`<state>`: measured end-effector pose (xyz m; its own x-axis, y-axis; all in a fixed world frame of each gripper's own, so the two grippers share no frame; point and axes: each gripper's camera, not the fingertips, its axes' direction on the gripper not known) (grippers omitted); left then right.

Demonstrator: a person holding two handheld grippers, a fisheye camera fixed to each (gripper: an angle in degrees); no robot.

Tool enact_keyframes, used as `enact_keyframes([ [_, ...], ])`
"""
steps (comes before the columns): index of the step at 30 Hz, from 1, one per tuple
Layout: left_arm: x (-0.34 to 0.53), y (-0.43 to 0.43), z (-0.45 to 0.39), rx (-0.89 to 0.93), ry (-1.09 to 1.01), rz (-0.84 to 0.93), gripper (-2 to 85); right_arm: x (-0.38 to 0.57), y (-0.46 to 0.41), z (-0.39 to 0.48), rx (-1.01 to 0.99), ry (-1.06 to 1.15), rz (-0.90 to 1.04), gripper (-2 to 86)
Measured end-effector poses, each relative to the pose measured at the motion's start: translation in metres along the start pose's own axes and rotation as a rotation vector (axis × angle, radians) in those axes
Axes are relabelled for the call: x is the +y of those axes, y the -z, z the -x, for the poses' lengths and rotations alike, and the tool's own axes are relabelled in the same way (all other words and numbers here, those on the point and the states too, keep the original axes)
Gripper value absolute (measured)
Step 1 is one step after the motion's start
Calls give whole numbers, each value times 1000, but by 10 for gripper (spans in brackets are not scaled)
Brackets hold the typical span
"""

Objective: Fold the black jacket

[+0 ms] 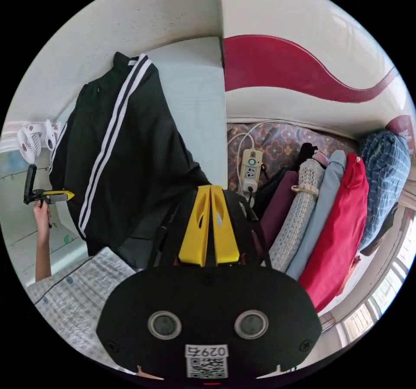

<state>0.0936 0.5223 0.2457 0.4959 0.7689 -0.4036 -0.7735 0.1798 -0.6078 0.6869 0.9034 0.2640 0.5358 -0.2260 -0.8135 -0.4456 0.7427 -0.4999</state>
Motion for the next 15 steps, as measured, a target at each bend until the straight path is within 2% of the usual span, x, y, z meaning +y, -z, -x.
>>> enact_keyframes([
  [2, 17, 17, -7, -146, 41, -113, -10, -10, 8, -12, -142, 8, -24, -4],
  [4, 17, 27, -9, -156, 52, -167, -10, -27, -2, -10, -251, 46, 11, -4],
  [5, 10, 28, -8, -157, 54, -171, -10, -38, -12, -3, -244, 62, 31, -4],
  [7, -4, 22, -6, -198, 65, -131, -10, -54, -24, 10, -193, 120, 56, -4],
  [9, -13, 20, -4, -249, 65, -93, -10, -65, -28, 10, -154, 79, 86, -4],
  [10, -15, 21, -1, -247, 71, -67, -10, -68, -29, 3, -38, 0, 96, -4],
  [11, -16, 23, 2, -235, 79, -53, -10, -69, -33, -2, 196, -51, 119, -4],
  [12, -16, 24, 4, -231, 79, -48, -10, -69, -36, -3, 270, -53, 131, -4],
  [13, -15, 25, 6, -232, 69, -39, -10, -69, -32, -2, 239, -23, 108, -4],
  [14, -14, 26, 7, -240, 63, -32, -10, -69, -20, 3, 32, 37, 23, -4],
  [15, -14, 26, 7, -246, 61, -28, -10, -71, -14, 7, -80, 51, -16, -4],
])
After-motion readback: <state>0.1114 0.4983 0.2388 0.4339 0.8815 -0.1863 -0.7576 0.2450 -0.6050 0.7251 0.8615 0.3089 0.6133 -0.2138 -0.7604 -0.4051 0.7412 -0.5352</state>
